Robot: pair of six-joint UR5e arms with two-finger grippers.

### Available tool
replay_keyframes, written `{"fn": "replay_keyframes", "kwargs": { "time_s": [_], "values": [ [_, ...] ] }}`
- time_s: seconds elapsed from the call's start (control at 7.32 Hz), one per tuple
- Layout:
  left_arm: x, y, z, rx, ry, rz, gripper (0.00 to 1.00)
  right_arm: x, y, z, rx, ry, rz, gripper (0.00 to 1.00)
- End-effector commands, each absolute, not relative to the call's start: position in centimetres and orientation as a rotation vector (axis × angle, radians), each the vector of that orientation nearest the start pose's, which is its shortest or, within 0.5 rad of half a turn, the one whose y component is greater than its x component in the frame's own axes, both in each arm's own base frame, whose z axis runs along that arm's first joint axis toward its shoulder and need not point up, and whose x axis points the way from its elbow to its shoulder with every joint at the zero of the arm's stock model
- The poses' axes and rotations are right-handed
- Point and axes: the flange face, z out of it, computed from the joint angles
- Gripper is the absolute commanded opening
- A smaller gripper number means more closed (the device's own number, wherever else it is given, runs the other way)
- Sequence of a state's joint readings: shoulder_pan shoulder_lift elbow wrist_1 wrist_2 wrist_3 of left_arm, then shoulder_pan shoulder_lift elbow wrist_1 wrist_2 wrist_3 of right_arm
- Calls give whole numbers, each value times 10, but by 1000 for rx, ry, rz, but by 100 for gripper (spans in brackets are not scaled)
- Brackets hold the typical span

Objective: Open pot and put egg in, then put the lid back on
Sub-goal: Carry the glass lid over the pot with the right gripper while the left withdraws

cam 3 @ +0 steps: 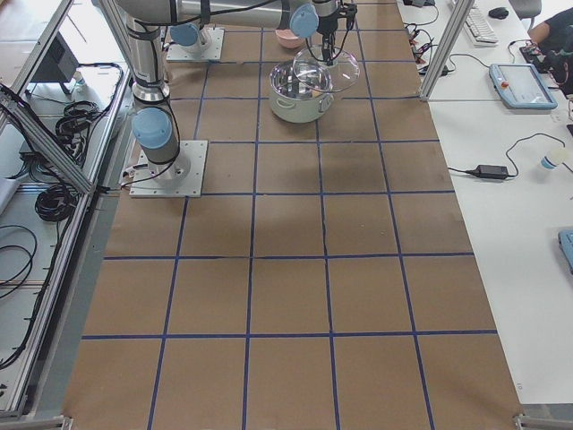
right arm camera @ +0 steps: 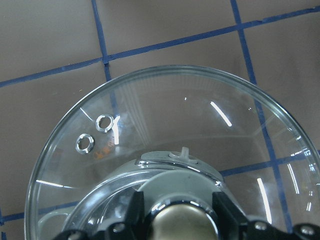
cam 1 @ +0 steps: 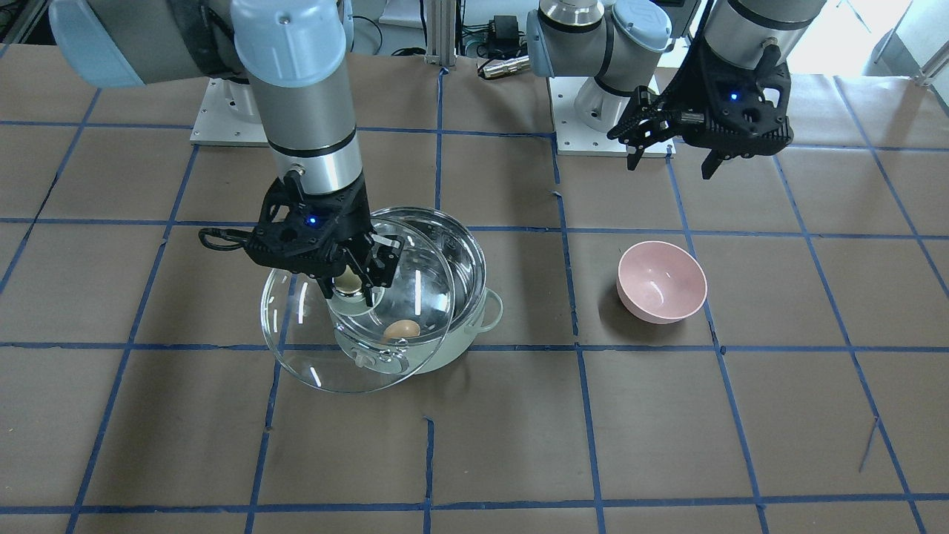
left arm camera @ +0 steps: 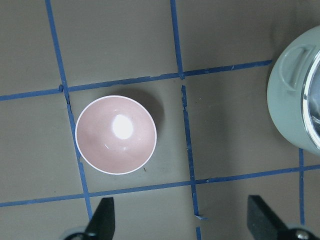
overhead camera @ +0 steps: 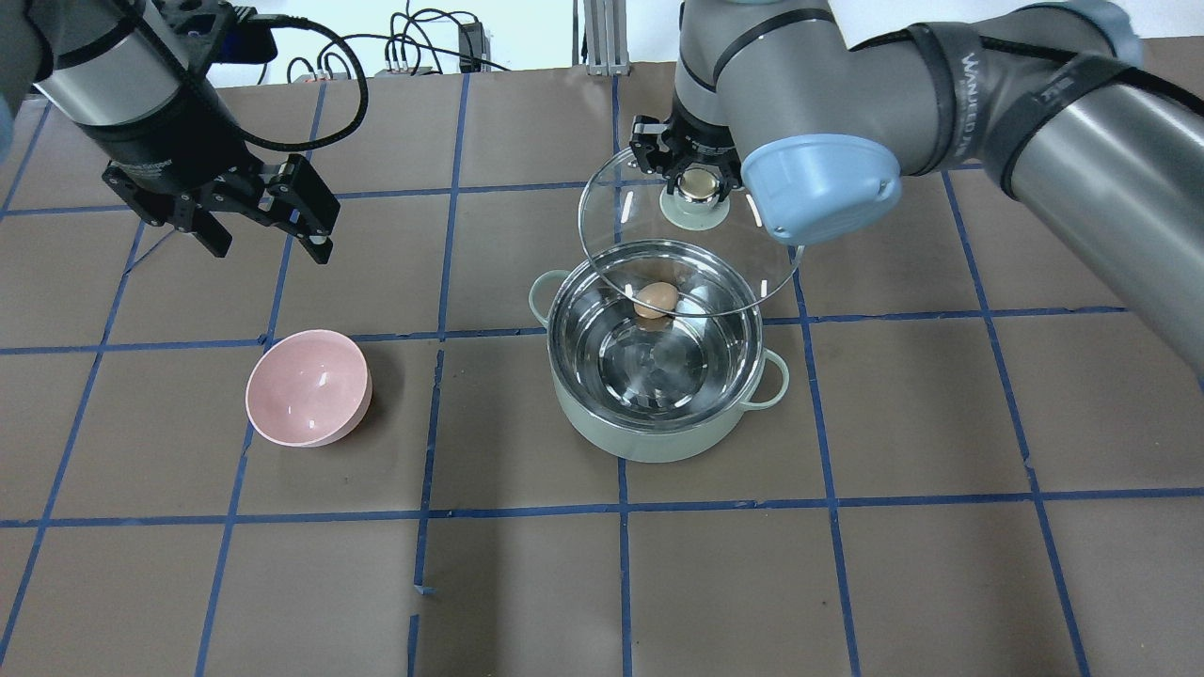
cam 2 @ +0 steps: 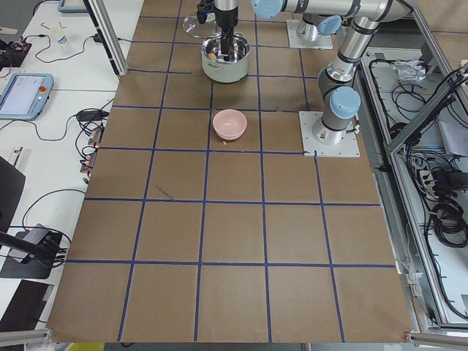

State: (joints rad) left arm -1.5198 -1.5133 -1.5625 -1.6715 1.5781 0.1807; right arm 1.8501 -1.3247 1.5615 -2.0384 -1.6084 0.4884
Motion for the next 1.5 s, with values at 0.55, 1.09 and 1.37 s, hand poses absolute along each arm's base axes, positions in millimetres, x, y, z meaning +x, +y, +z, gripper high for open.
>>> {"fn": "replay_keyframes", "kwargs": {
  "time_s": [0.55,1.09,1.37],
  "values": [
    [-106,-468,519,224,3113,-59,100,333,-503,376,440,3078,-288,32],
    [-107,-466,522,222,3116,-74,100,328,-474,368,472,3089,-263,32],
    [-105,-465,521,217,3115,-69,100,332,-470,366,472,3089,-258,32]
  ]
}}
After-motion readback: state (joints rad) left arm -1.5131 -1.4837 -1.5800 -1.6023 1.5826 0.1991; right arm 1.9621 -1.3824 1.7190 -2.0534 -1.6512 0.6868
